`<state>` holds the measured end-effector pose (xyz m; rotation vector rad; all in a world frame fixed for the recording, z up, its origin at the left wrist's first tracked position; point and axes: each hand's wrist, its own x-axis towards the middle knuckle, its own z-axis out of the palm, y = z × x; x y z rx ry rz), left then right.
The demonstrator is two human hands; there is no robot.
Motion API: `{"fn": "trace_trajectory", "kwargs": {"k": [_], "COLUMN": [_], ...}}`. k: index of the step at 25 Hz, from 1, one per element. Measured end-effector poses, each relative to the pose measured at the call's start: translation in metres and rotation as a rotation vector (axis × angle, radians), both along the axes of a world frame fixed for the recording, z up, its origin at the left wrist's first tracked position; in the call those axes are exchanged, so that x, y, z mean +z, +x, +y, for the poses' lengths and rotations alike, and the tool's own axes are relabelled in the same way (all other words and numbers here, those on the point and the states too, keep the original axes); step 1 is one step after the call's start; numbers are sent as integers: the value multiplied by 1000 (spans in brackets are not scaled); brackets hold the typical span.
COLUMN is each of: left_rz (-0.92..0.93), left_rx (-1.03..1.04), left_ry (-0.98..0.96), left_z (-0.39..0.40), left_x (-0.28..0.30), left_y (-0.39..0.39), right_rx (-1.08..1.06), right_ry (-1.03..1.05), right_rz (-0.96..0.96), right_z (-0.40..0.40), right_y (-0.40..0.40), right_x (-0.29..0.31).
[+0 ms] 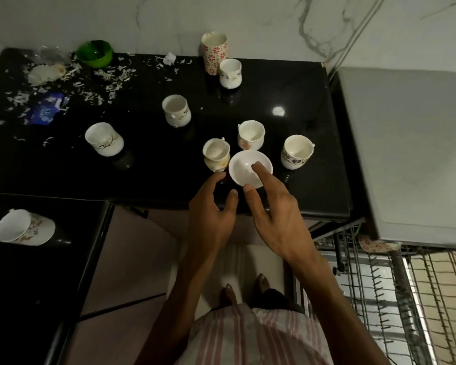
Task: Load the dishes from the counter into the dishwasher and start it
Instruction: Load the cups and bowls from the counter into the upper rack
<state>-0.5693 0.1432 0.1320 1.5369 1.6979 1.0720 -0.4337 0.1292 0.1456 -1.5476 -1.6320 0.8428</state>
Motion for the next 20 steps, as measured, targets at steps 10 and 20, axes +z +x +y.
{"fn": "trace_trajectory", "kwargs": {"k": [10, 20], "left_rz": [-18, -15], "left_rx": [135, 205], "left_ry": [-5, -57], "left_z": [73, 136], "left_x": [16, 24], "left_y": [2, 11], "right_rx": [124, 209], "right_ry": [69, 20], "right_rz": [-86, -129], "right_z": [95, 163], "right_y": [7, 15], "right_x": [16, 19]}}
